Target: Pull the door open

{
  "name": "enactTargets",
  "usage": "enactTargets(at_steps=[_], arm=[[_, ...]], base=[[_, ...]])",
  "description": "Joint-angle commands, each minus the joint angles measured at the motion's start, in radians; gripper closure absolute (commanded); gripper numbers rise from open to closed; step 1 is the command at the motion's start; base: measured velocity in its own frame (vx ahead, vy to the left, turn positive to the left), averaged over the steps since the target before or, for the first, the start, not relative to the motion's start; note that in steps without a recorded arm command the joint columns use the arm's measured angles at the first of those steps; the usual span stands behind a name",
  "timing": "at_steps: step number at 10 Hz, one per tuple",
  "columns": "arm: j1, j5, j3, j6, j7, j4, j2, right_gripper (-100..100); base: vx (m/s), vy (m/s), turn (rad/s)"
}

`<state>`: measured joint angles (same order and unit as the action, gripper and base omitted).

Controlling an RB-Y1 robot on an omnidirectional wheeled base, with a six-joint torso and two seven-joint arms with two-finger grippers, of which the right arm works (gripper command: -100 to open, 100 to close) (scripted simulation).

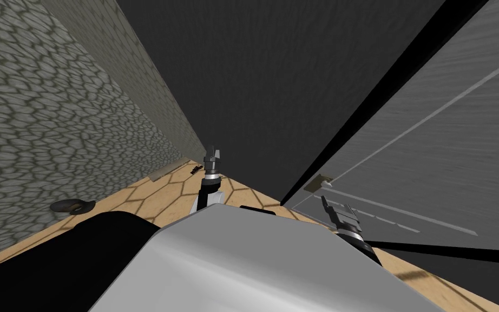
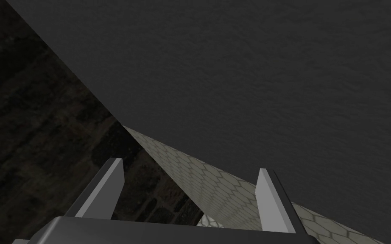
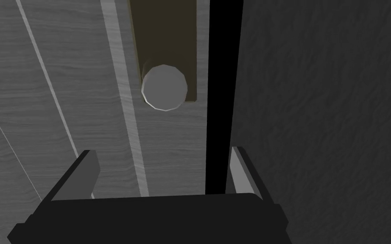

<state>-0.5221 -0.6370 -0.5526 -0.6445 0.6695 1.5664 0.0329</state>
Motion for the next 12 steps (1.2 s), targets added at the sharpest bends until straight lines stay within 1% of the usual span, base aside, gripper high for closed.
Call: enactTargets(at_steps=[1,3,5,6,7,8,12], arm=[[0.006,0.0,0.0,0.005,0.003,-0.003,0.01,-100],[0.02,0.001,-0.002,0.012,0.01,-0.015,0.014,-100],[0.033,0.002,-0.003,0.018,0.015,-0.026,0.005,-100],[0.039,0.002,-0.003,0.021,0.018,-0.031,-0.005,-100],[0.036,0.002,-0.003,0.02,0.016,-0.027,0.001,-100],[0.036,0.002,-0.003,0.02,0.016,-0.027,0.001,100],[0.036,0.002,-0.003,0.02,0.016,-0.027,0.001,100]], base=[[0.144,-0.067,0.039],[0.182,-0.086,0.024],[0.2,-0.083,0.023],[0.164,-0.103,0.028],[0.07,-0.046,0.015],[-0.006,0.01,0.01],[-0.016,0.011,-0.002]])
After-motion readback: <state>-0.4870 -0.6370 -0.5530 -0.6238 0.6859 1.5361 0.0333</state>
